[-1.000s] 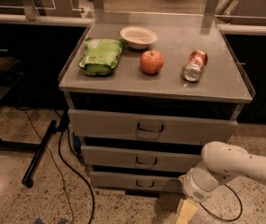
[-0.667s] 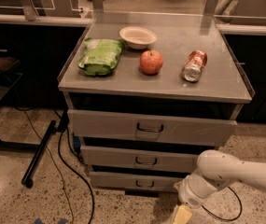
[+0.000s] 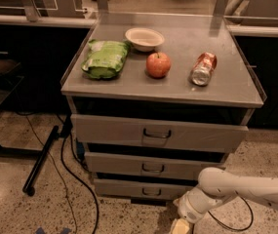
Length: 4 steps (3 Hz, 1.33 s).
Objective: Open bottom drawer
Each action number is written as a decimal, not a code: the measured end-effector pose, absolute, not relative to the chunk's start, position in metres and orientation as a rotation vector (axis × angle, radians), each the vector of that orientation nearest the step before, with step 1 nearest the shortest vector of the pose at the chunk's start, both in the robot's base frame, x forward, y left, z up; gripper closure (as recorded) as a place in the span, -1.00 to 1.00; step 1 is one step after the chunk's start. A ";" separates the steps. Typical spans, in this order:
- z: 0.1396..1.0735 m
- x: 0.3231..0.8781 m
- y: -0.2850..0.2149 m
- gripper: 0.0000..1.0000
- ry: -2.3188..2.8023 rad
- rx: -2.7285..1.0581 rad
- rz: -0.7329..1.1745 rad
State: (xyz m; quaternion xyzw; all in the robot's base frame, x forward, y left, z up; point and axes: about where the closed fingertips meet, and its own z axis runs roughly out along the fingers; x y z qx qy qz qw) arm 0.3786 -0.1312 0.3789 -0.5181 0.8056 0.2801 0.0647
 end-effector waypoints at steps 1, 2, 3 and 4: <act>0.375 0.377 -0.130 -1.00 2.434 -1.561 0.858; 0.349 0.373 -0.114 -1.00 2.412 -1.562 0.934; 0.292 0.402 -0.078 -1.00 2.316 -1.565 1.005; 0.291 0.402 -0.078 -1.00 2.316 -1.564 1.005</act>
Offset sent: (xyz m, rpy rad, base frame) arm -0.0102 0.0418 -0.0756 0.1212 0.0852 0.0303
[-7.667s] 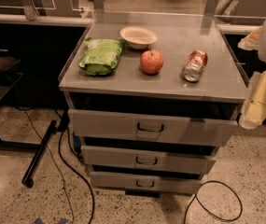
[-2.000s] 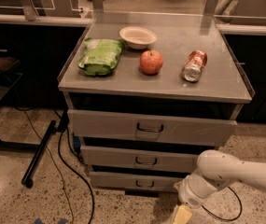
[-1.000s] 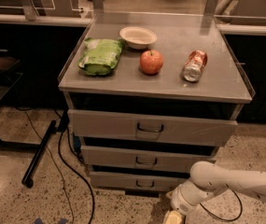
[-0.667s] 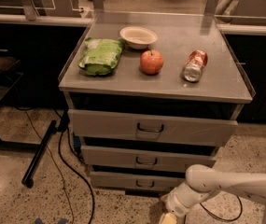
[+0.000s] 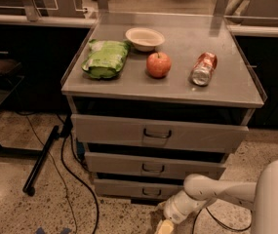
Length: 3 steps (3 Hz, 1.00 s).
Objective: Open bottom drawer
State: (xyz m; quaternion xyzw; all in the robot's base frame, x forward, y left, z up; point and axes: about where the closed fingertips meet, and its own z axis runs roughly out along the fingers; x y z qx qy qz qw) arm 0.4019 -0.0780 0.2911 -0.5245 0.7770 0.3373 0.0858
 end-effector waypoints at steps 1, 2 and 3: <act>0.269 0.412 -0.071 -1.00 2.303 -1.548 0.977; 0.254 0.433 -0.065 -1.00 2.283 -1.537 0.942; 0.240 0.450 -0.064 -1.00 2.272 -1.531 0.910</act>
Offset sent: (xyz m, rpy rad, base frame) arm 0.0605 0.0168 -0.0529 0.0071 -0.1122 -0.0446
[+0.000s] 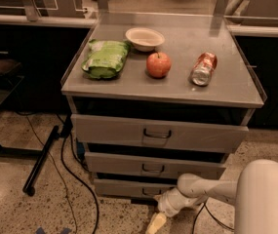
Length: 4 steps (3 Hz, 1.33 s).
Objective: Open bottom drawer
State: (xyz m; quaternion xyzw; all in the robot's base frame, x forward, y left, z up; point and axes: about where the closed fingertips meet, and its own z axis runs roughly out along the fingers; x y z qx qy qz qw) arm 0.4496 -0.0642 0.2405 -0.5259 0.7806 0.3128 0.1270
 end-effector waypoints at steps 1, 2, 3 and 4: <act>0.228 0.459 -0.067 -1.00 2.276 -1.521 0.893; 0.227 0.457 -0.066 -1.00 2.257 -1.534 0.887; 0.223 0.461 -0.060 -1.00 2.250 -1.559 0.773; 0.207 0.477 -0.060 -1.00 2.264 -1.539 0.666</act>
Offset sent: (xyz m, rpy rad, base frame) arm 0.0004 -0.0014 -0.0093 0.0067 -0.0444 0.0166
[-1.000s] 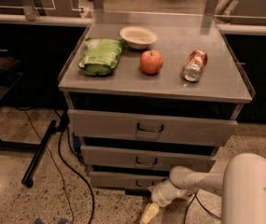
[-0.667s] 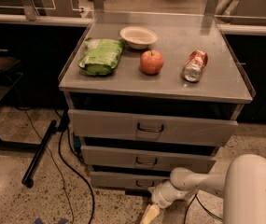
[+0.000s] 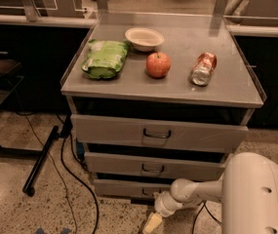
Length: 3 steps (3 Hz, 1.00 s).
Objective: Open bottom drawer
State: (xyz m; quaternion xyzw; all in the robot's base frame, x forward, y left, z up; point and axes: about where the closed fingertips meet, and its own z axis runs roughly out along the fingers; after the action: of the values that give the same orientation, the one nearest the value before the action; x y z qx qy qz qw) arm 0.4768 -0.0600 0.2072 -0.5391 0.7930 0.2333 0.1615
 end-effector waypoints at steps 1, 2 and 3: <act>0.207 0.477 -0.060 -1.00 2.264 -1.539 0.665; 0.199 0.479 -0.048 -1.00 2.241 -1.550 0.687; 0.195 0.484 -0.035 -1.00 2.213 -1.574 0.689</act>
Offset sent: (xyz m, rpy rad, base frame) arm 0.0071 0.0252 -0.0145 0.0386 -0.0082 0.0314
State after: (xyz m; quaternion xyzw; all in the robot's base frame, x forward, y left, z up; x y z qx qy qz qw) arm 0.4842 -0.0354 0.1949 -0.5537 0.7785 0.2424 0.1691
